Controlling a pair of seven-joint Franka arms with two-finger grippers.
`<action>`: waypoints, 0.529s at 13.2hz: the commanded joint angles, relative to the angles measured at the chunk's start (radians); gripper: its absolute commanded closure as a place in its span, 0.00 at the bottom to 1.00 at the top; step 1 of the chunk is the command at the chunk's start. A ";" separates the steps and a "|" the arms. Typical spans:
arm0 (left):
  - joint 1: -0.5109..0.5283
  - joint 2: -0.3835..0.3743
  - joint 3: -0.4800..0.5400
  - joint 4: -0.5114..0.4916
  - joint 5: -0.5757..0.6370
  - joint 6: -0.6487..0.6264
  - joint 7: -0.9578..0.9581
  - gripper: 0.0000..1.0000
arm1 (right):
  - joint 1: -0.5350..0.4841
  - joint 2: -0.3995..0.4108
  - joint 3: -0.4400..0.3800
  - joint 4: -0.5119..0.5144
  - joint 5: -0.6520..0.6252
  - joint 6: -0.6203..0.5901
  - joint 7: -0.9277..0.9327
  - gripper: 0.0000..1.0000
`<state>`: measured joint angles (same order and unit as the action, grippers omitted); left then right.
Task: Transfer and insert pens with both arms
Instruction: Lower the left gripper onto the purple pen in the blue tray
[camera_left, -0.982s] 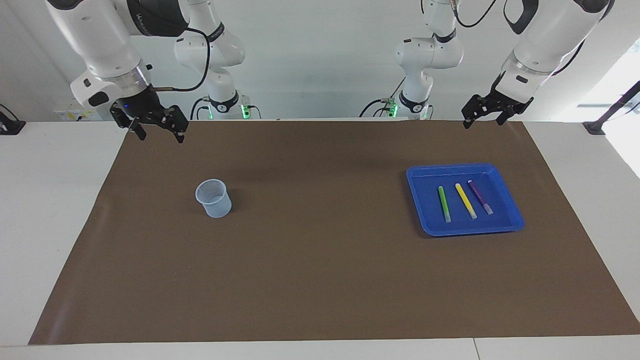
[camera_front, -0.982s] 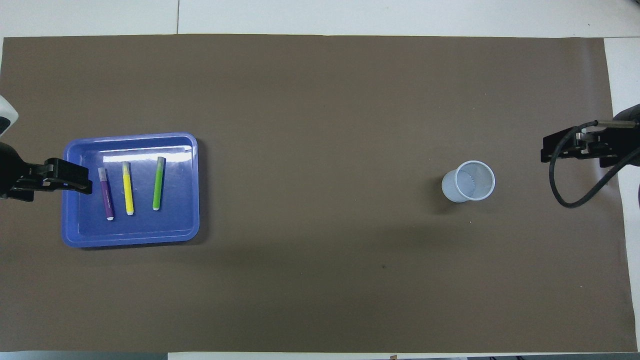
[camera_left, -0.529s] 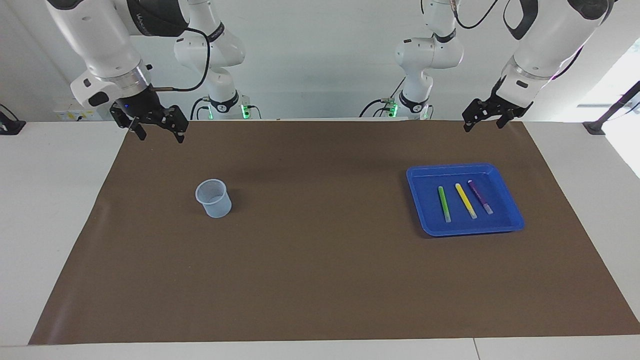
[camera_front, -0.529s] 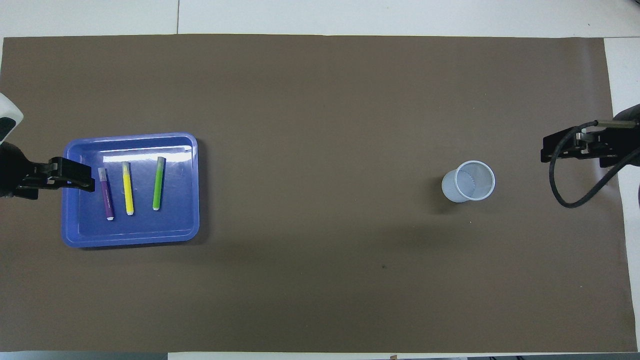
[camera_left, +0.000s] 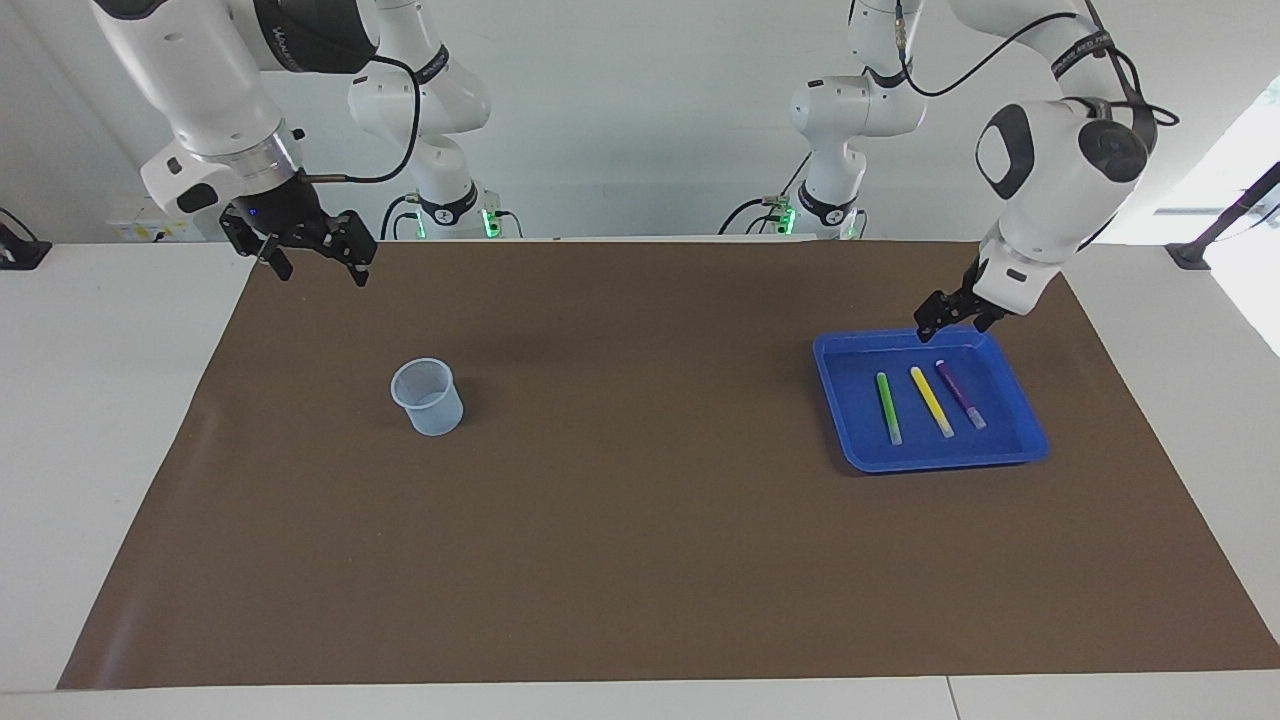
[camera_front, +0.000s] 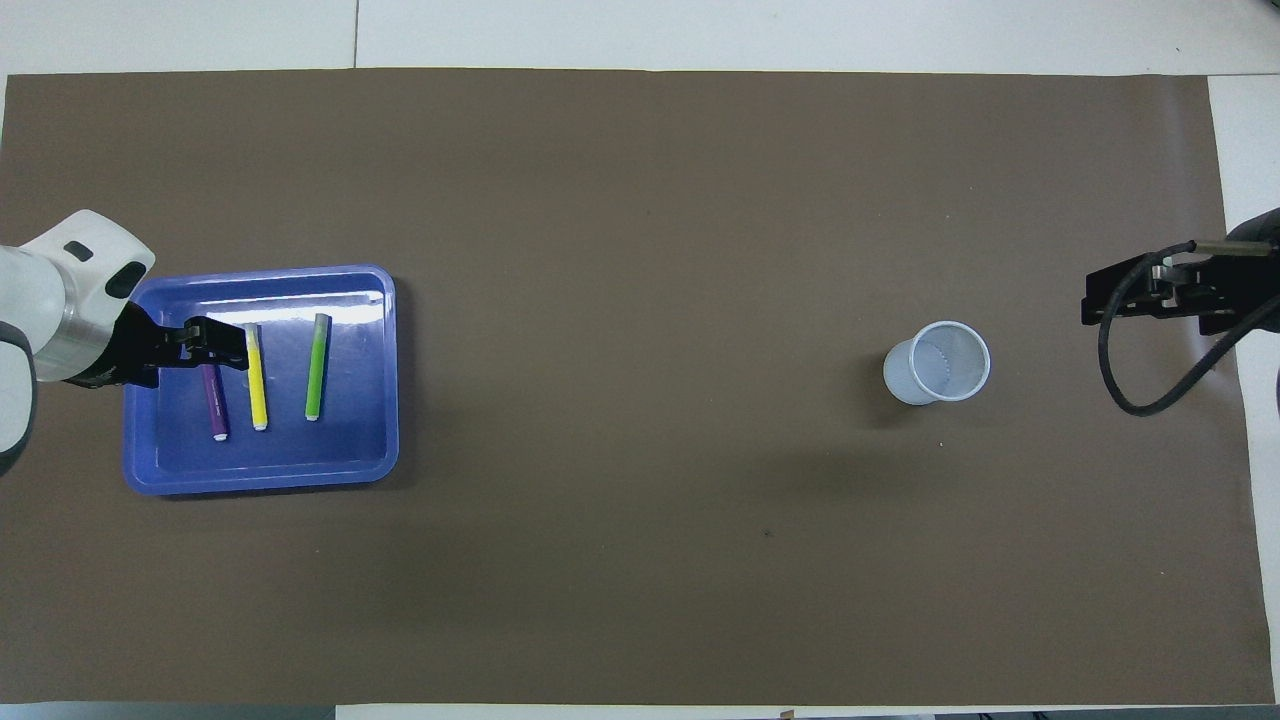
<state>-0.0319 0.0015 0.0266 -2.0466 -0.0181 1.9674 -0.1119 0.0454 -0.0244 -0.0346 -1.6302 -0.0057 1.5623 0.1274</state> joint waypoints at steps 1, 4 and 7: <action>0.047 0.093 0.001 0.008 -0.003 0.103 0.067 0.00 | -0.016 -0.012 0.009 -0.010 0.021 -0.008 -0.014 0.00; 0.101 0.172 0.001 0.006 -0.003 0.186 0.159 0.01 | -0.016 -0.012 0.009 -0.010 0.021 -0.008 -0.014 0.00; 0.121 0.207 0.001 0.008 -0.002 0.218 0.212 0.01 | -0.016 -0.012 0.009 -0.008 0.021 -0.008 -0.014 0.00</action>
<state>0.0820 0.1901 0.0293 -2.0474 -0.0184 2.1570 0.0664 0.0454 -0.0244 -0.0346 -1.6302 -0.0057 1.5623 0.1274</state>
